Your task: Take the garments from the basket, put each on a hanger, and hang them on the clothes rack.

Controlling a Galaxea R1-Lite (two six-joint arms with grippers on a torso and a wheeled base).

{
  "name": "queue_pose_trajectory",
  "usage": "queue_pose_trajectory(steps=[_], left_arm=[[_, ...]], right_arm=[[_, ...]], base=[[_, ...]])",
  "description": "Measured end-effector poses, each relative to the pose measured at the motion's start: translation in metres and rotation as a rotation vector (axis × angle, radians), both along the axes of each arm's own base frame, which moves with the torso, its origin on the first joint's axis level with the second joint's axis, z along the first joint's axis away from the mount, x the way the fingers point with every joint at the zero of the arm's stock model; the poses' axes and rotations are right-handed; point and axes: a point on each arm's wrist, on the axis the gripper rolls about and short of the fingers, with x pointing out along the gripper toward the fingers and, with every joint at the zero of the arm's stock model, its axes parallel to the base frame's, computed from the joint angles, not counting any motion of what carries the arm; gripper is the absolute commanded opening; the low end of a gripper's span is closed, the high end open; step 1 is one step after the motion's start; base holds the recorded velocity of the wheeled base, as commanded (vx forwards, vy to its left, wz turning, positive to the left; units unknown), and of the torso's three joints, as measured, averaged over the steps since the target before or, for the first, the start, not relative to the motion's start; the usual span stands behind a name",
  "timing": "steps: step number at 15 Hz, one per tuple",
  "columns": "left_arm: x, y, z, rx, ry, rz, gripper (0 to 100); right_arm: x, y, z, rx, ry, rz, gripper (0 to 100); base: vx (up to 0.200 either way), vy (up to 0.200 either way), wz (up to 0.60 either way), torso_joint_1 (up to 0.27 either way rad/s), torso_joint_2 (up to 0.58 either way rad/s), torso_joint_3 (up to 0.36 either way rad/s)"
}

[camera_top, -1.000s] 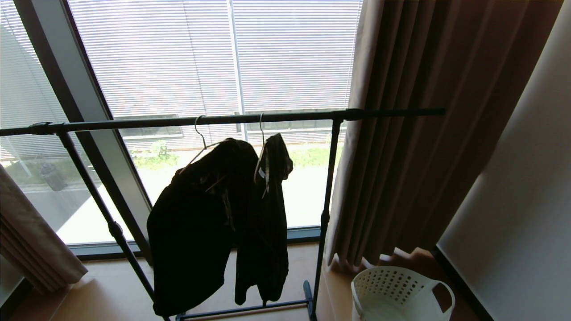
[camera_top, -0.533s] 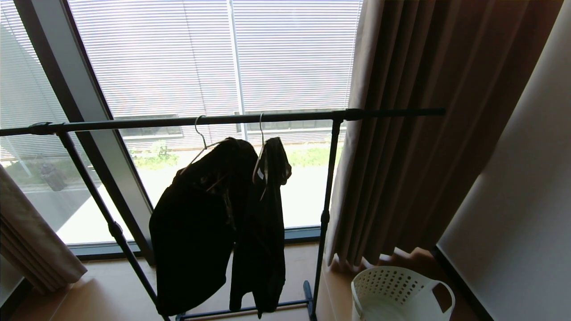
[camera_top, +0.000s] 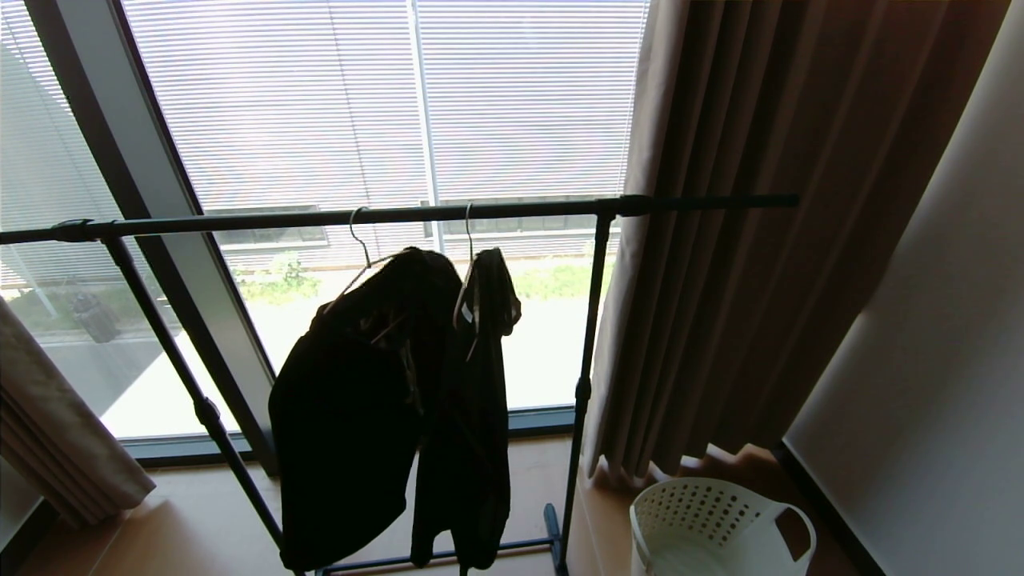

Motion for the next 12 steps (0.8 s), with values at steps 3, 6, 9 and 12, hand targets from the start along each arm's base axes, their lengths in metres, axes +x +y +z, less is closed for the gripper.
queue_pose_trajectory(steps=[3,6,9,12], left_arm=[[0.0,0.0,0.0,0.0,0.0,0.001,100],[0.0,0.0,0.0,0.0,0.0,0.001,100],[0.0,0.0,-0.0001,0.0,0.001,0.001,100],[0.0,0.0,0.0,0.0,0.0,0.001,100]], right_arm=[[0.0,0.0,0.0,0.0,0.0,0.0,100],[0.0,0.0,0.0,0.0,0.0,0.0,100],[0.0,0.0,0.0,0.0,0.0,0.0,100],[0.0,0.0,0.0,0.0,0.0,0.0,100]], base=[[0.0,0.0,0.0,0.0,0.0,0.0],[0.0,0.0,0.0,0.0,0.0,0.0],[0.0,0.0,0.0,0.0,0.0,0.0],[0.0,0.0,0.0,0.0,0.0,0.0]])
